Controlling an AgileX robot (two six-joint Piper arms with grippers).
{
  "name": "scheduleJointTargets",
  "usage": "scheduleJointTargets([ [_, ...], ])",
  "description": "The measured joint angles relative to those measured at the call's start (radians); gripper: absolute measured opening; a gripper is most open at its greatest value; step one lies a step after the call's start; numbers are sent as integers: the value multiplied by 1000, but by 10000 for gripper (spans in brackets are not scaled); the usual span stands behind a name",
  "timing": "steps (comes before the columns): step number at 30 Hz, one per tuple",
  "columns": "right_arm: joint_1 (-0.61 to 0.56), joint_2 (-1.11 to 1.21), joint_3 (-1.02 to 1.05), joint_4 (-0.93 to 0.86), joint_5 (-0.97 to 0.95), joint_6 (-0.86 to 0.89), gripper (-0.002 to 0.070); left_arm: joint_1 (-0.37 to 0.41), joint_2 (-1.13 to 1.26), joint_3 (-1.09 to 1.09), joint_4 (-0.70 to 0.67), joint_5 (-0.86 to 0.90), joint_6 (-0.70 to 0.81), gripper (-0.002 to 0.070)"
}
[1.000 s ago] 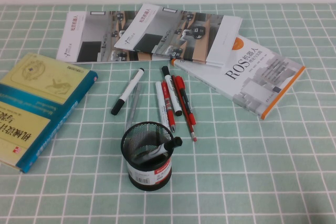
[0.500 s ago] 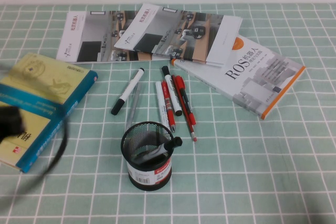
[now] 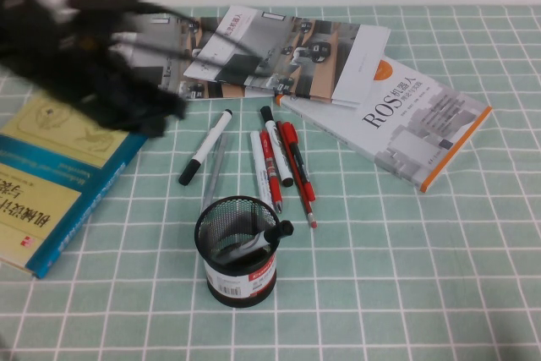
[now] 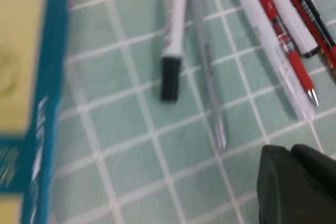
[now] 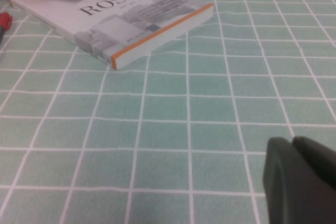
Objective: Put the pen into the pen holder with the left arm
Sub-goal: Pick up the pen on the table
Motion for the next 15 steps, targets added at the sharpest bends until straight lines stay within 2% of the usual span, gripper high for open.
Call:
scheduleJointTargets([
  [9,0,0,0,0,0,0,-20,-55,403,-453,118,217,-11,-2],
  [15,0,0,0,0,0,0,-20,-57,529,-538,141,214,-14,-2],
])
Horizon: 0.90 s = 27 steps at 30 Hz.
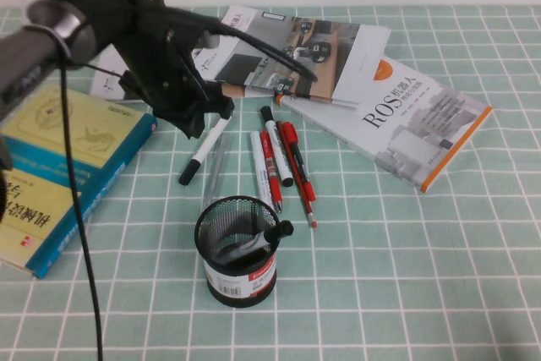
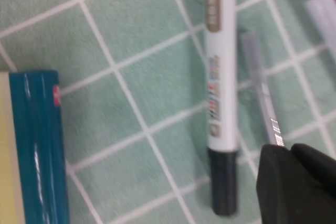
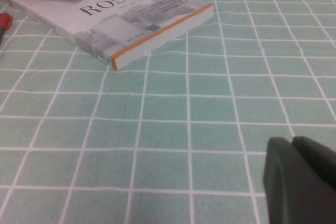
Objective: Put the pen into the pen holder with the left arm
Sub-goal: Pick up the pen on the table
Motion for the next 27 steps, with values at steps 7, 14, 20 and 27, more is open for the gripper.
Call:
scheduleJointTargets([
  [7,0,0,0,0,0,0,-20,0,46,-6,22,-41,77,13],
  [14,0,0,0,0,0,0,-20,-5,68,-6,29,-74,110,214],
  [20,0,0,0,0,0,0,-20,-12,94,-6,36,-96,105,256],
  [27,0,0,0,0,0,0,-20,-18,131,-6,55,-100,91,256],
])
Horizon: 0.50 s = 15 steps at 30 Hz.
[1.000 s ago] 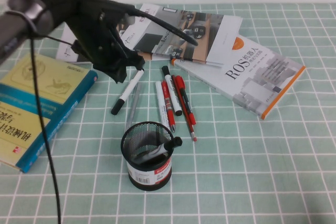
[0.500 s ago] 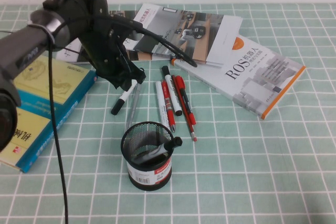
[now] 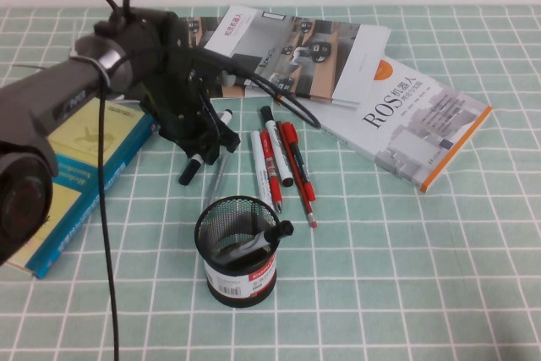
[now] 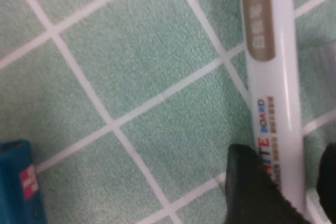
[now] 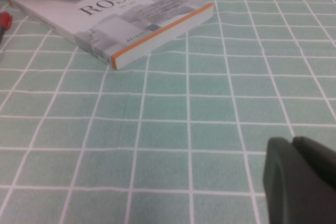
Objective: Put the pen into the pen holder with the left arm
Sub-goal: Pick up the pen on the table
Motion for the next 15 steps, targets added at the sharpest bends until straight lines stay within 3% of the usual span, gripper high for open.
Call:
scheduleJointTargets([
  [5,0,0,0,0,0,0,-20,-10,13,-11,22,-1,-19,227],
  [10,0,0,0,0,0,0,-20,-12,14,-13,27,6,-36,111],
  [15,0,0,0,0,0,0,-20,-12,12,-13,47,17,-46,115],
])
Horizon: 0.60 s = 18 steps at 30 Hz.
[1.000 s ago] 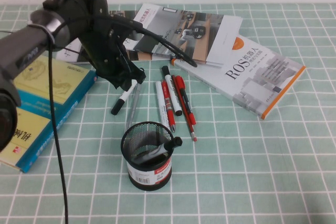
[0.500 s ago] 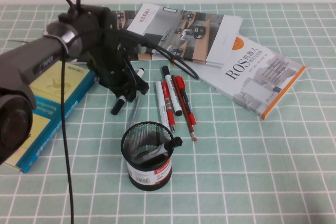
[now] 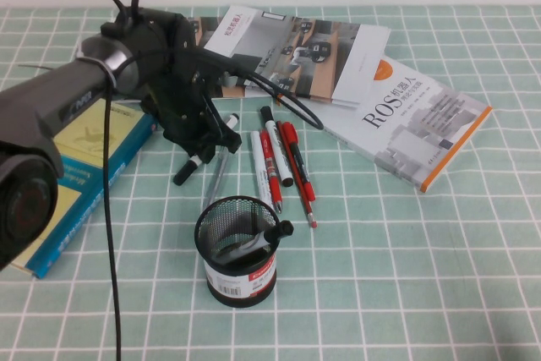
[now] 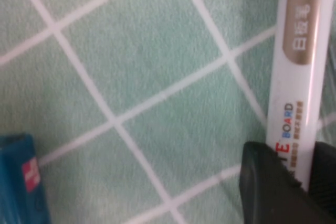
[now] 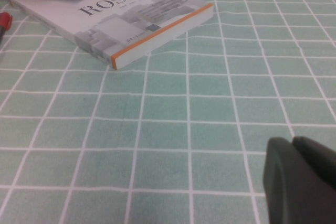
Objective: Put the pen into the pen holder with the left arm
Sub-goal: Pick up the pen on the table, then place the pen onto the pen holder
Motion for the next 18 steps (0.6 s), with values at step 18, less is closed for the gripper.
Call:
scheduleJointTargets([
  [18,0,0,0,0,0,0,-20,-4,-862,785,-168,-594,25,115],
])
